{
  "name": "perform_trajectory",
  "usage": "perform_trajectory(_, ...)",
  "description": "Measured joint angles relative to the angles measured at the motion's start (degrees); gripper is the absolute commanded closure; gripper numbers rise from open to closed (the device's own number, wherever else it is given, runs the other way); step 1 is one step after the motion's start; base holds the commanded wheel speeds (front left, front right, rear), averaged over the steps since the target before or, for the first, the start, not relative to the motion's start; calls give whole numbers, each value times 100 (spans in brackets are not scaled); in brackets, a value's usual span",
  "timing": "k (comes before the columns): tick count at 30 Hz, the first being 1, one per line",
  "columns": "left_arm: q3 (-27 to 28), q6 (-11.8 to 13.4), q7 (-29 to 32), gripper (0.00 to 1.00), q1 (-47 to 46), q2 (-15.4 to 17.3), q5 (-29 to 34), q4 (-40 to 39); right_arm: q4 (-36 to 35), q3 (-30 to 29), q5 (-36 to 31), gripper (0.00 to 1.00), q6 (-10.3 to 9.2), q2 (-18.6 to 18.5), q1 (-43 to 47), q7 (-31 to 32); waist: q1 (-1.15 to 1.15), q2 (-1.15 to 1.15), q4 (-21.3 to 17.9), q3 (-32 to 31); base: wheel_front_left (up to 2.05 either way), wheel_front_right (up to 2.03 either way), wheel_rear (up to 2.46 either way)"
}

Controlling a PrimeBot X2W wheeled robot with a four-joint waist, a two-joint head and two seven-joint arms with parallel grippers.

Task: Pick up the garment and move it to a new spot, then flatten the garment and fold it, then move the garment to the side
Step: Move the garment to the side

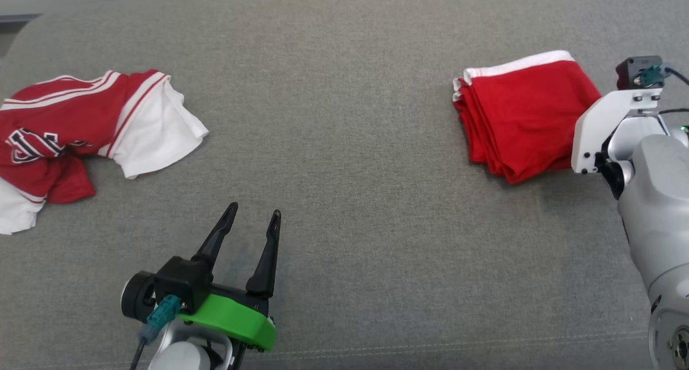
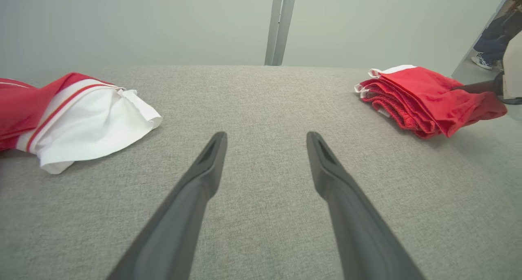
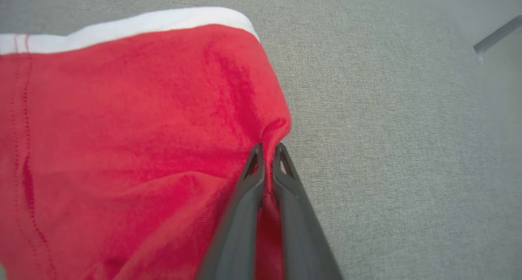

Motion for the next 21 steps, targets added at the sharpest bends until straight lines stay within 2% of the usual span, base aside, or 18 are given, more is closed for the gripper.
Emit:
perform_trajectory(11,-127,-27,196,0,-408,203,300,-624,-145,115,-63,100,0,-421,-373,-180,0,0,-614,719,0,0,0)
perform_trajectory(21,-183,40,557,0,-456,478,454,-1217,-167,391,-104,100,1,-1095,-584,-393,0,0,-957,1190,0,0,0)
